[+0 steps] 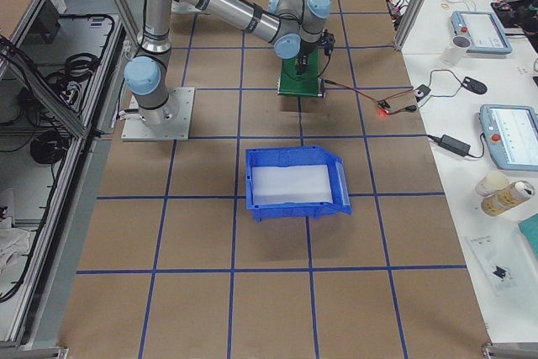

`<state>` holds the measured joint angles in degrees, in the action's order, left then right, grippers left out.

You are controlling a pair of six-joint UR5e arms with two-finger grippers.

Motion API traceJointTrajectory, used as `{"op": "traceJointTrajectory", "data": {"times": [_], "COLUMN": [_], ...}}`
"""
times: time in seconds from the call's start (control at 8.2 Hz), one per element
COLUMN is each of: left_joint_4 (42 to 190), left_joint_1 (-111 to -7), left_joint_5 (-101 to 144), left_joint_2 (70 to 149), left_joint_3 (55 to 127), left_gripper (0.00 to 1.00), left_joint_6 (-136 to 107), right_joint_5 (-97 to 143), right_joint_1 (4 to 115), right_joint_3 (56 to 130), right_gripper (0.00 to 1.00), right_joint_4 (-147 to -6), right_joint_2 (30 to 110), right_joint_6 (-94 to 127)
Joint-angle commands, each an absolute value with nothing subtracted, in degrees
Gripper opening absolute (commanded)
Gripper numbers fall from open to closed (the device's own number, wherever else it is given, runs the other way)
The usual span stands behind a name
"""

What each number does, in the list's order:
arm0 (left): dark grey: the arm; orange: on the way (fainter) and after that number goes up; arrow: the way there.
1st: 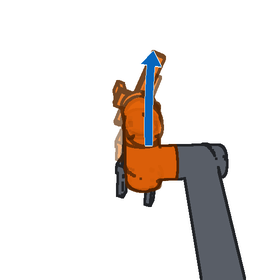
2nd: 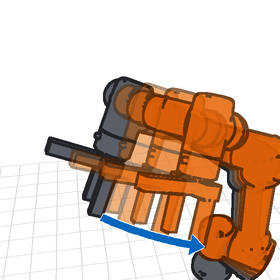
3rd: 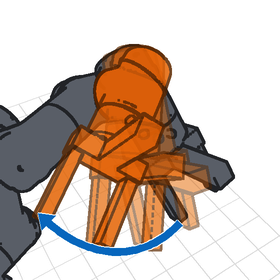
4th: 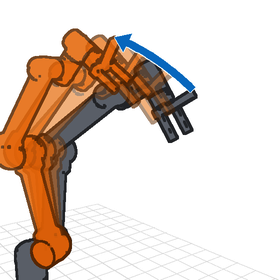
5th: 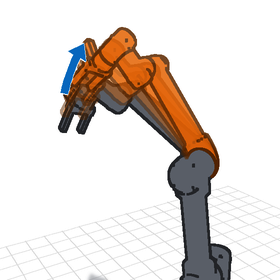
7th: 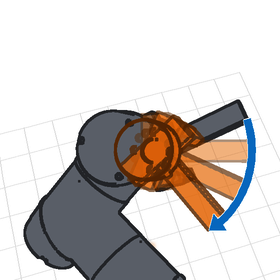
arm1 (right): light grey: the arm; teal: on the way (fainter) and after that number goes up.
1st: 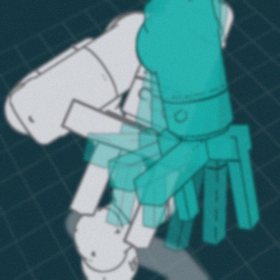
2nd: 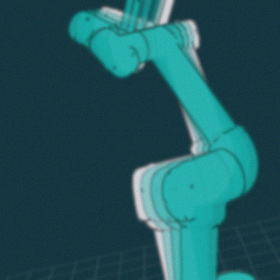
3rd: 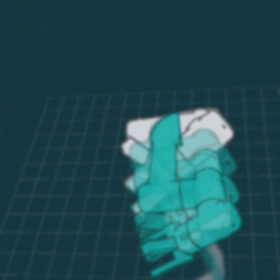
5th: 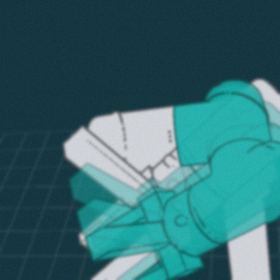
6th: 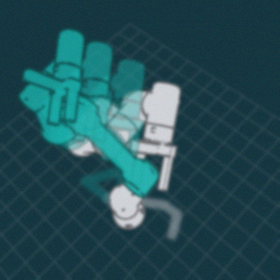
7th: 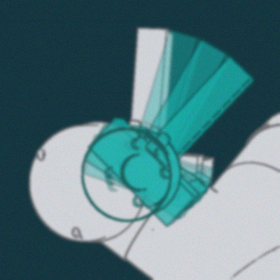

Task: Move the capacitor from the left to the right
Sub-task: 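Lower the right gripper onto the arriving capacitor and grasp it, then carry the capacitor with the right gripper into the blue bin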

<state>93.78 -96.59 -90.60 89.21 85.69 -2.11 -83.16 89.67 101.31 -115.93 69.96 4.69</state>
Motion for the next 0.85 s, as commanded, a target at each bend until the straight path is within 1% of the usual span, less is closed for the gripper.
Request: {"op": "traceJointTrajectory", "data": {"times": [0.0,0.12,0.37,0.49,0.73], "left_joint_4": [93.8,93.8,93.8,93.8,93.8], "left_joint_1": [-96.6,-96.6,-96.6,-96.6,-96.6], "left_joint_5": [-90.6,-90.6,-90.6,-90.6,-90.6], "left_joint_2": [89.2,89.2,89.2,89.2,89.2], "left_joint_3": [85.7,85.7,85.7,85.7,85.7], "left_gripper": [1.00,1.00,1.00,1.00,1.00], "left_joint_6": [-2.1,-2.1,-2.1,-2.1,-2.1], "right_joint_5": [-85.1,-85.4,-91.9,-94.0,-94.4], "right_joint_1": [89.6,89.0,88.0,85.3,75.4], "right_joint_3": [100.8,100.4,94.8,94.0,93.0], "right_gripper": [0.00,0.00,0.00,0.00,0.00], "right_joint_4": [-115.8,-115.7,-111.5,-109.9,-106.2], "right_joint_2": [70.4,70.8,71.8,73.5,77.1], "right_joint_6": [4.0,3.1,-1.5,-5.0,-22.3]}}
